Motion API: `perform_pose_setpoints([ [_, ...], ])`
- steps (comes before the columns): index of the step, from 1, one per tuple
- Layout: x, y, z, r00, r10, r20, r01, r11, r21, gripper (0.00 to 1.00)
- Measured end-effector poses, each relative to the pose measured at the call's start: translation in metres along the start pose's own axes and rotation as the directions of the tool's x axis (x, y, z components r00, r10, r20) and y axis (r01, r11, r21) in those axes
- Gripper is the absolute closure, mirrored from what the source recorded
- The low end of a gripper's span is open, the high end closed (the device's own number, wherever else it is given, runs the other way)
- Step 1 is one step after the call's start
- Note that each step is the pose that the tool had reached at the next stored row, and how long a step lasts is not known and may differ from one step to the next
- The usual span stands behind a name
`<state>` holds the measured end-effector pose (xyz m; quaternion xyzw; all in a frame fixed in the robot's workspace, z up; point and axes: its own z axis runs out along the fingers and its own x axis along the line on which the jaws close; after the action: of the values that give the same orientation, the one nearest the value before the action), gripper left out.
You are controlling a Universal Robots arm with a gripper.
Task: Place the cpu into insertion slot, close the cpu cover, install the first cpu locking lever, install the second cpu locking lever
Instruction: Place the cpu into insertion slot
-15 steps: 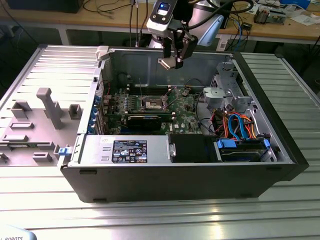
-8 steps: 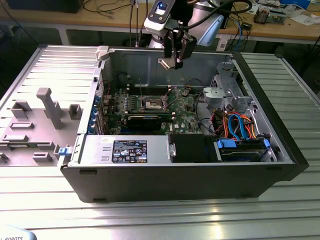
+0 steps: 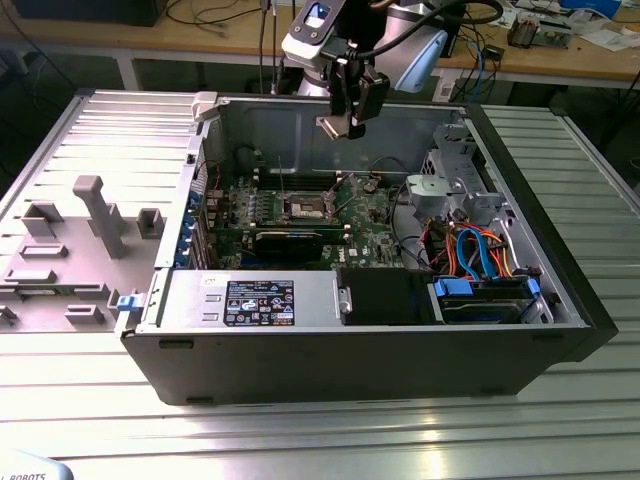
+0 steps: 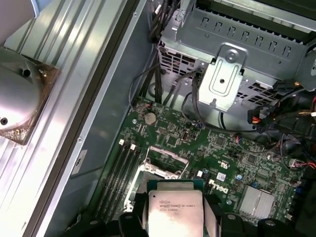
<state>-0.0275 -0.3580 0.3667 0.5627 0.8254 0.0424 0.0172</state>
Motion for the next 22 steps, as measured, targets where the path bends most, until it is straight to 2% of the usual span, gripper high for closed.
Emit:
perform_pose_setpoints([
  [3, 0.0000, 0.0000, 0.0000, 0.9999, 0.014, 0.0013, -0.014, 0.9999, -0.0003, 0.46],
  [13, 0.0000, 0.0000, 0.0000, 0.9999, 0.015, 0.0014, -0.015, 0.9999, -0.0003, 0.46],
  [16, 0.0000, 0.0000, 0.0001, 0.9993, 0.036, 0.0031, -0.036, 0.9994, -0.0008, 0.46],
  [20, 0.0000, 0.0000, 0.0004, 0.9945, 0.105, 0.0092, -0.105, 0.9945, -0.0025, 0.46],
  [22, 0.0000, 0.0000, 0.0004, 0.9941, 0.108, 0.0096, -0.108, 0.9941, -0.0026, 0.46],
])
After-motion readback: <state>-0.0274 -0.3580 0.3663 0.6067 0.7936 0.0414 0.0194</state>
